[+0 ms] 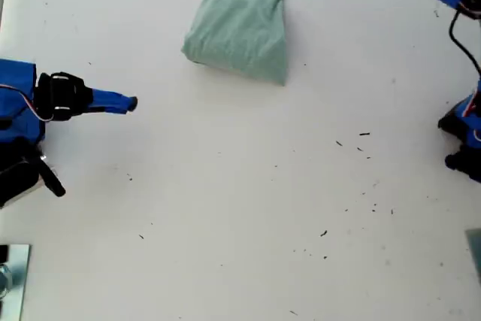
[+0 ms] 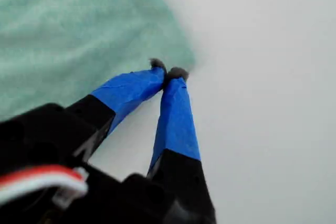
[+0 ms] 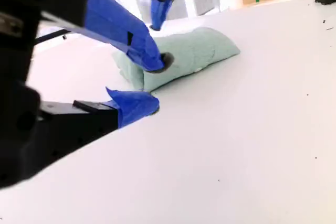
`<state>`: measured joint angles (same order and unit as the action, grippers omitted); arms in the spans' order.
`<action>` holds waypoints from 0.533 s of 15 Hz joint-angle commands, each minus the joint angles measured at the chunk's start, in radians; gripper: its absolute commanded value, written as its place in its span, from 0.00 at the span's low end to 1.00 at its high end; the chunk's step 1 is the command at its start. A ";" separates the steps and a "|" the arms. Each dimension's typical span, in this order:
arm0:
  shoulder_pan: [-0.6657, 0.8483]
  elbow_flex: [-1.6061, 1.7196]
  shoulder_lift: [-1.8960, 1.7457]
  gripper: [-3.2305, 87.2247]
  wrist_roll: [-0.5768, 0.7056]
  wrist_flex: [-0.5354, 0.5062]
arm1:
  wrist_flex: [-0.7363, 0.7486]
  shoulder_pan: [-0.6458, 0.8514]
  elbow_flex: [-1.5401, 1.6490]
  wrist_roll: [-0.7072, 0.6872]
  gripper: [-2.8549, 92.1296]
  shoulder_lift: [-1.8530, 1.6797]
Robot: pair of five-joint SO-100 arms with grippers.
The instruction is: Fold t shirt
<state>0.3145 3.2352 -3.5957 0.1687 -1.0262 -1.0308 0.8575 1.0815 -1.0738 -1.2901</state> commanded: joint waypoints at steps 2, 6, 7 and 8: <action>0.023 0.009 -0.008 0.14 -0.006 -0.002 | 0.083 -0.150 0.727 0.074 0.06 -0.699; 0.023 0.009 -0.008 0.14 -0.006 -0.002 | 0.046 -0.313 1.583 0.373 0.06 -1.644; 0.021 0.009 -0.008 0.14 -0.006 -0.002 | -0.041 -0.341 1.753 0.456 0.06 -1.934; 0.021 0.009 -0.008 0.14 -0.006 -0.002 | -0.178 -0.371 1.910 0.525 0.06 -2.230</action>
<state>0.3267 3.2352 -3.5957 0.1687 -1.0262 -1.0692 0.5200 2.8041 -0.6366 -3.0465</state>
